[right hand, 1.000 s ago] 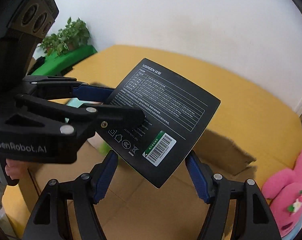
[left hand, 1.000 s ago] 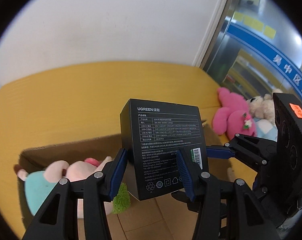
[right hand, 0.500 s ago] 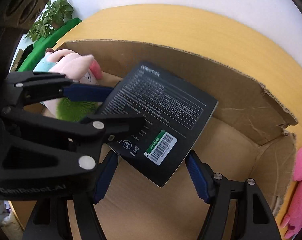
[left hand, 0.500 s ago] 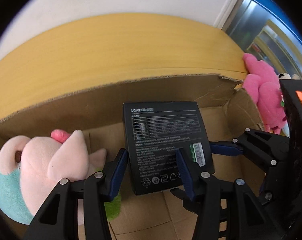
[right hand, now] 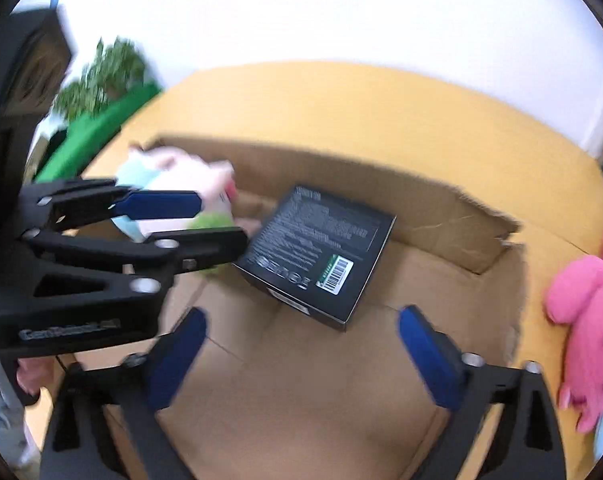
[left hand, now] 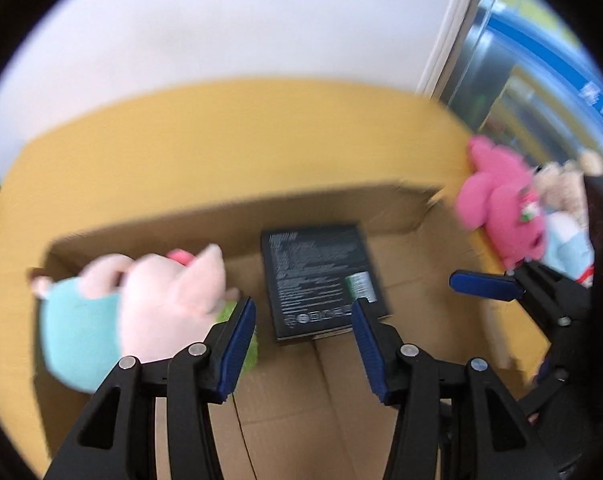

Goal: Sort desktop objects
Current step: 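Open both grippers to release the black box beside the plush, then move both grippers down to the grey phone stand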

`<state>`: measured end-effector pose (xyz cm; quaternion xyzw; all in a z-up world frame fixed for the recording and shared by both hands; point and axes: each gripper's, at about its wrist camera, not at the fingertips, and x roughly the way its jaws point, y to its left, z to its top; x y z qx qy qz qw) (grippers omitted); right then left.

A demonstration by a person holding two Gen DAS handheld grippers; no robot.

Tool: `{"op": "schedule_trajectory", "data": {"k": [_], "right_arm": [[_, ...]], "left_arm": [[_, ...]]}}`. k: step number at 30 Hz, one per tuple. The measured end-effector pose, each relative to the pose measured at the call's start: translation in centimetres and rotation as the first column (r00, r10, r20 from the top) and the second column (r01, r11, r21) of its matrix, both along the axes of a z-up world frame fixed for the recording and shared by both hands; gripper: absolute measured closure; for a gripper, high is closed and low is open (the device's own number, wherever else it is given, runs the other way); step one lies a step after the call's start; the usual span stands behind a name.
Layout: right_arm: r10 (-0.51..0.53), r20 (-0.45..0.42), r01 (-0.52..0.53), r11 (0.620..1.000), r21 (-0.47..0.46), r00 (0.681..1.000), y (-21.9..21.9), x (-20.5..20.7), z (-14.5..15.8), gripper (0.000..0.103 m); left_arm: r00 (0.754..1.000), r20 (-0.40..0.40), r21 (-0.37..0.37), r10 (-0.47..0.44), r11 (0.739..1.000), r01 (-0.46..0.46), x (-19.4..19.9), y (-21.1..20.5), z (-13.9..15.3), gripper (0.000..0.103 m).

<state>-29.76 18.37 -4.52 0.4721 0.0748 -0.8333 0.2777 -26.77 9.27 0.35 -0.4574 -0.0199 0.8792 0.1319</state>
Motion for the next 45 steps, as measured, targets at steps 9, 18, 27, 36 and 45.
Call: {"op": "schedule_trajectory", "data": {"k": [9, 18, 27, 36, 45], "right_arm": [[-0.166, -0.205, 0.156, 0.986, -0.065, 0.965, 0.6, 13.6, 6.5, 0.0], [-0.21, -0.262, 0.192, 0.977, -0.092, 0.942, 0.3, 23.4, 7.0, 0.0], [-0.222, -0.292, 0.205, 0.975, -0.087, 0.93, -0.6, 28.3, 6.6, 0.0], [-0.229, -0.274, 0.216, 0.973, -0.077, 0.934, 0.5, 29.6, 5.6, 0.0], [-0.14, -0.082, 0.133, 0.988, -0.082, 0.987, 2.1, 30.7, -1.6, 0.0]], "left_arm": [[0.937, -0.341, 0.04, 0.08, 0.997, -0.07, 15.8, -5.9, 6.9, 0.02], [0.908, -0.408, -0.028, 0.1, 0.992, -0.122, 24.4, -6.4, 5.5, 0.02], [0.899, -0.428, 0.012, 0.089, 0.996, -0.093, 28.8, -6.2, 5.2, 0.02], [0.912, -0.408, -0.009, 0.035, 0.999, -0.042, 29.7, -4.7, 3.9, 0.02], [0.981, -0.195, 0.034, -0.009, 0.999, 0.017, 29.9, -4.8, -3.1, 0.02]]}}
